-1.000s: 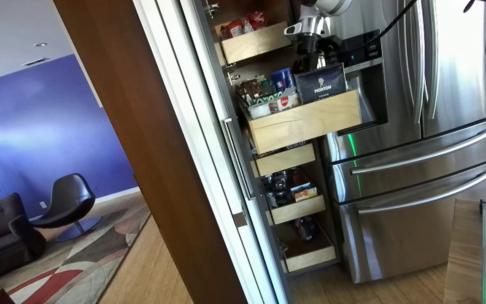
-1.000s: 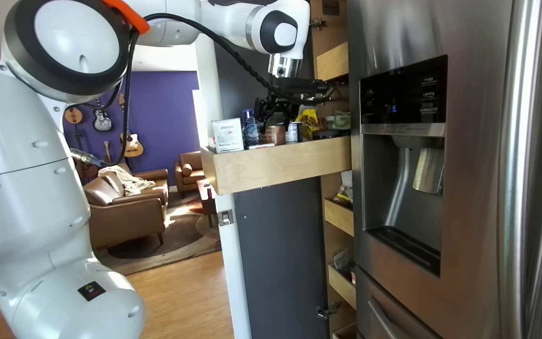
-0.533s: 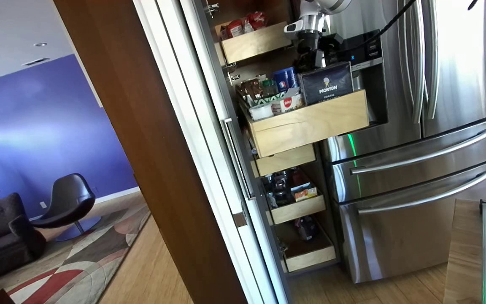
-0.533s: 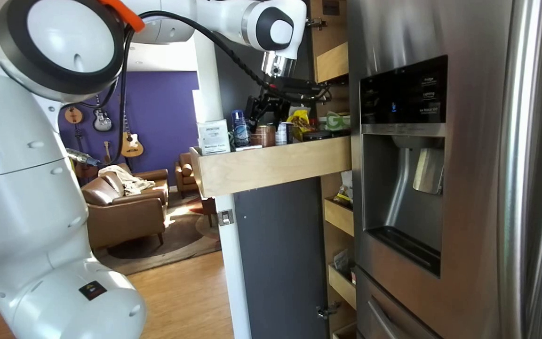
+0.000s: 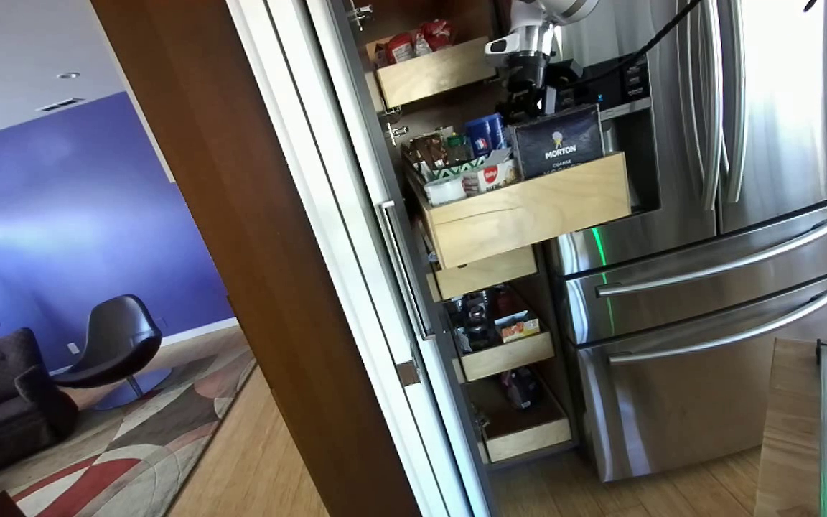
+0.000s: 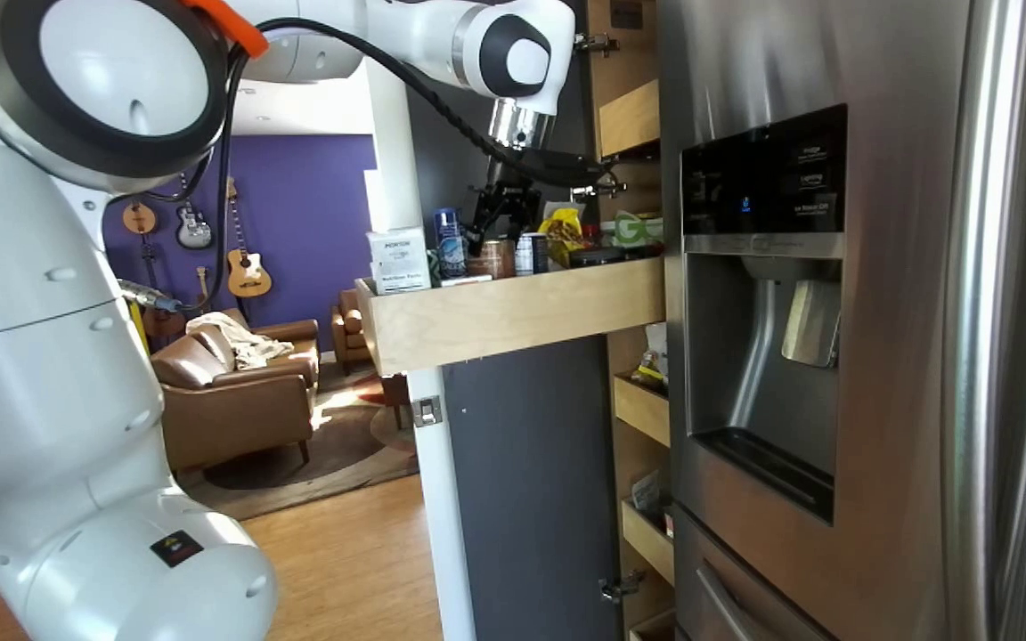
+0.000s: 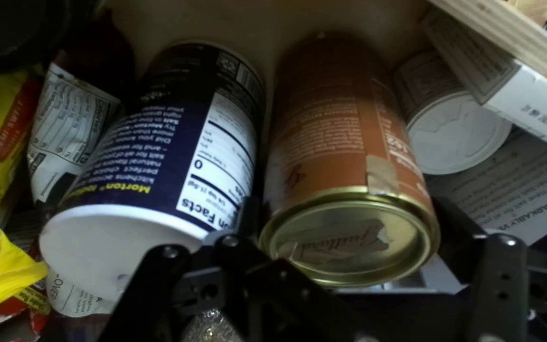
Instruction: Move the brown container a bit and then close the open drawer
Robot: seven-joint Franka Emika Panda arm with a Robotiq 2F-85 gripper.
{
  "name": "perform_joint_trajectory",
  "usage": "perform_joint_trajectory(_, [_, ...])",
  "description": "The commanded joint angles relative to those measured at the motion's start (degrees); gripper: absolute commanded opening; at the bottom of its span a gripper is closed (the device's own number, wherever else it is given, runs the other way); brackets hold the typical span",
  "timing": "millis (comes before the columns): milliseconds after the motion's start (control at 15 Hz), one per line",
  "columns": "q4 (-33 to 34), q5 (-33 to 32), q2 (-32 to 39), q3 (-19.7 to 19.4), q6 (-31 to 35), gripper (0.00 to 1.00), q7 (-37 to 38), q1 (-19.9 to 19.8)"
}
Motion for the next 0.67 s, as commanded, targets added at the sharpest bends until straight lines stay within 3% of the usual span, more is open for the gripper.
perform_joint_trajectory(0, [-2.3, -0.6, -2.5, 0.2, 0.4, 0.99, -1.7, 0.5])
perform_joint_trajectory(200, [-2.1, -1.3, -3.7, 0.3, 1.4, 1.0, 1.2, 0.1])
perform_joint_trajectory(600, [2.2, -5.8, -5.8, -0.3, -2.1, 1.0, 19.9, -1.2])
